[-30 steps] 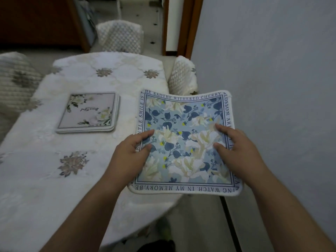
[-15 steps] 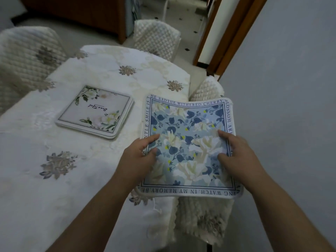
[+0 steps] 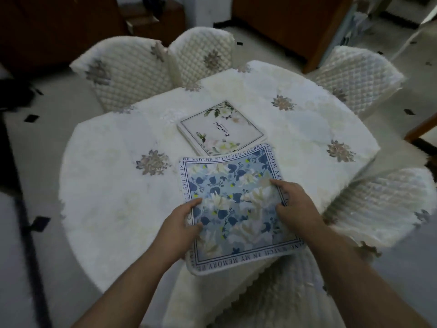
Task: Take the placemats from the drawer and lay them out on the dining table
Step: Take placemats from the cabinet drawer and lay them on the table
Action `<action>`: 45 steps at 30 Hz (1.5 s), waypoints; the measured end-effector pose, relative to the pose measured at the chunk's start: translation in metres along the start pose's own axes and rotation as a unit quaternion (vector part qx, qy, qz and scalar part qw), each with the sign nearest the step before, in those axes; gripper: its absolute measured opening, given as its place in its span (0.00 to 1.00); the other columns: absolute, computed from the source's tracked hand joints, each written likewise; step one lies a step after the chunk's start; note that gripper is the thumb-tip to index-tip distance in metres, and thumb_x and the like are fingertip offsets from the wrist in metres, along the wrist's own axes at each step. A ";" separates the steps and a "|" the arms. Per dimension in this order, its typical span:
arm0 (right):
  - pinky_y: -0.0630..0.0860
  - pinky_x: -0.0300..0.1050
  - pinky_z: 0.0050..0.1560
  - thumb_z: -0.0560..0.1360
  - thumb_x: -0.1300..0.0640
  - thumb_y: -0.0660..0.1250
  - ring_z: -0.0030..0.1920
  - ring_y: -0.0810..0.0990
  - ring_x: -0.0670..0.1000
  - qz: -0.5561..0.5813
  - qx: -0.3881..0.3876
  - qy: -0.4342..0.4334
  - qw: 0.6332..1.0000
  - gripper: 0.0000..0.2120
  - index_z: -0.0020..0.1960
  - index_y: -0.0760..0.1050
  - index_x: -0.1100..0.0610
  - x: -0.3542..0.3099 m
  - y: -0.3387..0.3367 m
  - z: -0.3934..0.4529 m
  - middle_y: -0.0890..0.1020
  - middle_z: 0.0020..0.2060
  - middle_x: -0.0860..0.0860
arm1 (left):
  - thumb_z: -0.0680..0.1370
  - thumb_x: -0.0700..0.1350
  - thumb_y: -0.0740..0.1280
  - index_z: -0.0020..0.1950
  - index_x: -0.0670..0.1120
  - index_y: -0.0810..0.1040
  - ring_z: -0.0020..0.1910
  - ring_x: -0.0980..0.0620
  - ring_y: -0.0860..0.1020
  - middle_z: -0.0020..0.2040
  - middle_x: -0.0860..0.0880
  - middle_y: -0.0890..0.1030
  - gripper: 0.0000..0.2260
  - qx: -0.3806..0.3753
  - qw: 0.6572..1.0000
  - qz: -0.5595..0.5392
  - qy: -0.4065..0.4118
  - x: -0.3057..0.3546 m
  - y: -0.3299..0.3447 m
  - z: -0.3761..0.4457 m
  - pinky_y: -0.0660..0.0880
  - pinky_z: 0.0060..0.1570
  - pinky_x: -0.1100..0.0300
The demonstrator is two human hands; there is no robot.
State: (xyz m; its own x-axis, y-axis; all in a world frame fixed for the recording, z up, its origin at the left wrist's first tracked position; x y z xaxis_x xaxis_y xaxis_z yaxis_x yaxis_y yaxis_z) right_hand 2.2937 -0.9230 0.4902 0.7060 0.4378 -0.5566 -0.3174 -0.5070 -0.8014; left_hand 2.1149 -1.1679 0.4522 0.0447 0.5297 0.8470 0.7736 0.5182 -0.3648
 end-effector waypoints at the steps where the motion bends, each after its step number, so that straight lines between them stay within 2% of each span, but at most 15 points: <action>1: 0.75 0.48 0.60 0.73 0.66 0.66 0.64 0.74 0.53 0.003 -0.017 -0.018 1.000 0.32 0.73 0.69 0.44 0.007 0.010 0.009 0.70 0.69 0.52 | 0.79 0.40 0.70 0.72 0.62 0.73 0.51 0.64 0.79 0.68 0.58 0.73 0.26 0.023 0.999 -0.012 -0.020 -0.009 0.007 -0.005 0.81 0.54 0.57; 5: 0.76 0.45 0.49 0.73 0.67 0.65 0.52 0.74 0.49 0.008 -0.065 -0.037 0.997 0.32 0.72 0.71 0.43 0.036 0.046 0.033 0.71 0.69 0.52 | 0.78 0.35 0.68 0.73 0.59 0.72 0.34 0.71 0.78 0.65 0.59 0.73 0.28 0.081 0.990 -0.070 -0.096 -0.044 0.037 -0.017 0.80 0.41 0.63; 9: 0.76 0.43 0.41 0.72 0.71 0.62 0.48 0.79 0.51 0.005 -0.122 -0.038 0.992 0.33 0.72 0.72 0.46 0.061 0.087 0.045 0.70 0.70 0.53 | 0.78 0.32 0.68 0.73 0.57 0.73 0.37 0.71 0.77 0.66 0.58 0.71 0.29 0.115 0.976 -0.096 -0.159 -0.081 0.068 -0.024 0.79 0.38 0.68; 11: 0.78 0.46 0.47 0.72 0.72 0.62 0.56 0.78 0.54 0.007 -0.135 -0.036 0.990 0.33 0.72 0.71 0.47 0.070 0.101 0.051 0.69 0.70 0.53 | 0.78 0.32 0.68 0.74 0.56 0.73 0.36 0.71 0.76 0.67 0.57 0.70 0.29 0.127 0.972 -0.101 -0.170 -0.094 0.079 -0.024 0.76 0.34 0.73; 13: 0.77 0.47 0.52 0.72 0.72 0.63 0.62 0.75 0.55 0.015 -0.134 -0.030 0.990 0.33 0.73 0.71 0.47 0.077 0.108 0.057 0.68 0.70 0.54 | 0.77 0.31 0.67 0.73 0.58 0.73 0.35 0.66 0.78 0.67 0.56 0.70 0.30 0.140 0.968 -0.112 -0.178 -0.102 0.085 -0.023 0.79 0.35 0.67; 15: 0.73 0.44 0.51 0.71 0.72 0.63 0.60 0.73 0.52 0.031 -0.124 -0.041 0.991 0.34 0.72 0.71 0.48 0.080 0.112 0.060 0.69 0.68 0.53 | 0.77 0.30 0.67 0.72 0.60 0.73 0.34 0.64 0.81 0.69 0.57 0.70 0.31 0.145 0.963 -0.136 -0.179 -0.109 0.089 -0.021 0.81 0.37 0.61; 17: 0.70 0.38 0.46 0.71 0.72 0.62 0.57 0.71 0.46 0.038 -0.110 -0.065 0.991 0.34 0.72 0.72 0.48 0.081 0.114 0.062 0.70 0.65 0.52 | 0.77 0.30 0.66 0.72 0.62 0.73 0.30 0.70 0.77 0.72 0.56 0.70 0.32 0.153 0.961 -0.159 -0.167 -0.114 0.091 -0.020 0.79 0.37 0.64; 20: 0.68 0.30 0.44 0.73 0.72 0.59 0.56 0.70 0.43 0.048 -0.098 -0.088 0.990 0.33 0.72 0.71 0.46 0.084 0.119 0.065 0.70 0.63 0.49 | 0.77 0.28 0.65 0.72 0.62 0.73 0.30 0.73 0.75 0.70 0.57 0.72 0.33 0.173 0.953 -0.193 -0.157 -0.115 0.091 -0.023 0.77 0.38 0.67; 24: 0.69 0.40 0.57 0.75 0.72 0.58 0.59 0.68 0.42 0.046 -0.110 -0.092 0.989 0.31 0.72 0.71 0.47 0.091 0.131 0.065 0.70 0.65 0.51 | 0.77 0.26 0.63 0.73 0.57 0.74 0.37 0.76 0.77 0.66 0.57 0.73 0.32 0.200 0.940 -0.227 -0.157 -0.117 0.094 -0.028 0.78 0.38 0.69; 28: 0.71 0.42 0.58 0.77 0.71 0.58 0.63 0.71 0.48 0.033 -0.106 -0.110 0.988 0.29 0.72 0.70 0.48 0.090 0.135 0.065 0.69 0.68 0.51 | 0.78 0.26 0.63 0.73 0.56 0.74 0.41 0.76 0.79 0.68 0.55 0.72 0.31 0.205 0.932 -0.253 -0.162 -0.122 0.099 -0.029 0.77 0.37 0.71; 32: 0.71 0.49 0.67 0.76 0.71 0.58 0.72 0.67 0.55 0.014 -0.097 -0.131 0.987 0.30 0.73 0.71 0.49 0.091 0.137 0.064 0.66 0.74 0.54 | 0.78 0.26 0.63 0.73 0.55 0.73 0.36 0.76 0.77 0.68 0.56 0.73 0.31 0.217 0.933 -0.244 -0.150 -0.121 0.099 -0.028 0.75 0.34 0.74; 34: 0.76 0.55 0.63 0.75 0.72 0.59 0.68 0.71 0.58 0.014 -0.079 -0.145 0.986 0.30 0.71 0.74 0.49 0.089 0.137 0.066 0.69 0.71 0.54 | 0.77 0.26 0.64 0.73 0.55 0.74 0.37 0.77 0.77 0.67 0.56 0.74 0.31 0.225 0.934 -0.234 -0.148 -0.123 0.096 -0.029 0.74 0.34 0.74; 37: 0.80 0.57 0.52 0.73 0.71 0.60 0.57 0.77 0.59 0.013 -0.060 -0.164 0.985 0.29 0.68 0.76 0.47 0.089 0.141 0.070 0.73 0.66 0.52 | 0.76 0.26 0.64 0.73 0.56 0.74 0.38 0.74 0.79 0.66 0.56 0.76 0.32 0.232 0.935 -0.222 -0.151 -0.128 0.092 -0.029 0.77 0.36 0.72; 42: 0.68 0.56 0.67 0.79 0.65 0.59 0.70 0.65 0.61 -0.064 -0.071 -0.109 0.990 0.24 0.71 0.72 0.46 0.093 0.149 0.068 0.67 0.74 0.54 | 0.78 0.28 0.65 0.71 0.59 0.73 0.38 0.72 0.80 0.57 0.64 0.77 0.30 0.219 0.945 -0.191 -0.153 -0.130 0.092 -0.030 0.79 0.36 0.69; 45: 0.64 0.55 0.70 0.79 0.64 0.59 0.73 0.62 0.60 -0.085 -0.089 -0.115 0.986 0.26 0.73 0.69 0.45 0.093 0.152 0.068 0.65 0.75 0.54 | 0.77 0.30 0.67 0.71 0.61 0.73 0.42 0.71 0.81 0.61 0.60 0.77 0.31 0.220 0.951 -0.152 -0.154 -0.134 0.090 -0.029 0.78 0.39 0.70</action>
State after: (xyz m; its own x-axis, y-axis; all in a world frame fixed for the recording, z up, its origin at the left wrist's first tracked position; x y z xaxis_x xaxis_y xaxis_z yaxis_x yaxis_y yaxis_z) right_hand 2.2685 -0.9087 0.3019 0.5712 0.6740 -0.4685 -0.0761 -0.5248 -0.8478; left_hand 2.1970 -1.2119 0.3176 -0.3777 0.4467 0.8111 0.3779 0.8740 -0.3054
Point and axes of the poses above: each hand's wrist, its own z-axis towards the middle knuckle, its own y-axis out of the palm, x = y × z, the point moved 7 cm from there along z, towards the middle knuckle
